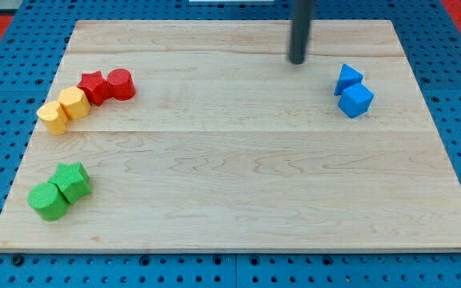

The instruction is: Slightly move the blue blocks towards left

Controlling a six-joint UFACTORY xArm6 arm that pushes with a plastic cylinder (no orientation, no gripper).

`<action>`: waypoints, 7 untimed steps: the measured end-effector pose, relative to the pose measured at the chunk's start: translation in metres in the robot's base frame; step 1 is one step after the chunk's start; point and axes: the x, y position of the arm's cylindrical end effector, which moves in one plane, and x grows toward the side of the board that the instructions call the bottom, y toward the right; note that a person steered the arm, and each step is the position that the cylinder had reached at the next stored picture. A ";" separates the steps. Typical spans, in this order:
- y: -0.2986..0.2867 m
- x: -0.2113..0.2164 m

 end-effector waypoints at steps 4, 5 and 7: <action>0.007 0.062; 0.057 0.063; 0.099 0.088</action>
